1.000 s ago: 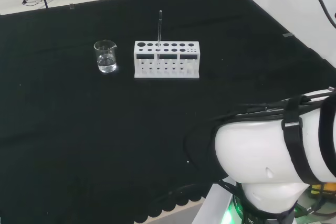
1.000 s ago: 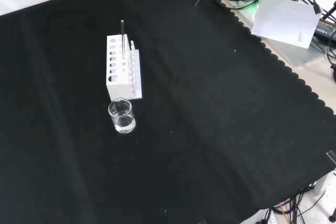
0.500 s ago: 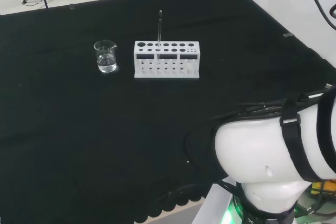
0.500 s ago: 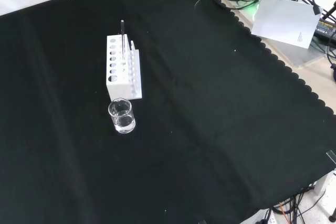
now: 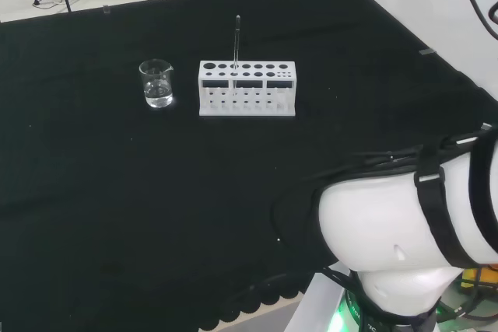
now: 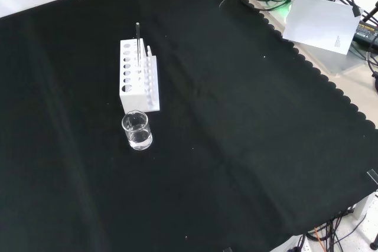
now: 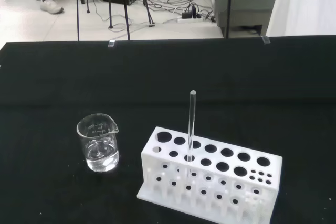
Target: Take the glass rod from the white test tube rack.
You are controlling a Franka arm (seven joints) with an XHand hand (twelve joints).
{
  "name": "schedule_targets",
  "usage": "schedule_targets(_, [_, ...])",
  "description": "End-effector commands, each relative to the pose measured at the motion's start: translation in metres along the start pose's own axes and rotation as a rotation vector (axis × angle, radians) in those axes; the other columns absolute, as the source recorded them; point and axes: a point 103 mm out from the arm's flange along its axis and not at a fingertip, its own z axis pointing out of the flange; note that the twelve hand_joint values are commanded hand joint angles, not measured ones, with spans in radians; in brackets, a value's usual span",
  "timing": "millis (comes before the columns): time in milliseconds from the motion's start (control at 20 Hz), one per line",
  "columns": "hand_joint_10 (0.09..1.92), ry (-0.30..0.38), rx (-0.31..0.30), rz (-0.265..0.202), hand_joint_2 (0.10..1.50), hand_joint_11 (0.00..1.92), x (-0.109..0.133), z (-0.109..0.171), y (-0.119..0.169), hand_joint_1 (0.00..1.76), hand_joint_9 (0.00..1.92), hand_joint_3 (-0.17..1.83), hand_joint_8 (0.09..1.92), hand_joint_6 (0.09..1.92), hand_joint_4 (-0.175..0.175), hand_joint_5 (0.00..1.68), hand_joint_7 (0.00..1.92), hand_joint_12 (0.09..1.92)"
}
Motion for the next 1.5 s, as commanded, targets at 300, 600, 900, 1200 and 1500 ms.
schedule_targets(300, [0.89,0.022,0.000,-0.049,0.92,0.03,-0.014,0.028,0.081,0.55,0.29,0.51,0.87,0.09,-0.151,0.16,0.10,1.45])
schedule_targets(600, [0.87,0.025,-0.005,-0.065,0.93,0.07,-0.016,0.047,0.101,0.56,0.35,0.52,0.88,0.09,-0.153,0.21,0.15,1.44])
schedule_targets(900, [0.85,0.012,-0.004,-0.089,0.93,0.14,-0.019,0.066,0.118,0.55,0.48,0.52,0.89,0.09,-0.158,0.25,0.21,1.42])
schedule_targets(1200, [0.85,0.005,0.008,-0.106,0.93,0.17,-0.026,0.081,0.130,0.54,0.52,0.52,0.90,0.09,-0.162,0.29,0.28,1.41])
schedule_targets(1500, [0.83,0.007,0.031,-0.127,0.94,0.20,-0.029,0.098,0.145,0.53,0.61,0.52,0.90,0.09,-0.171,0.39,0.39,1.40])
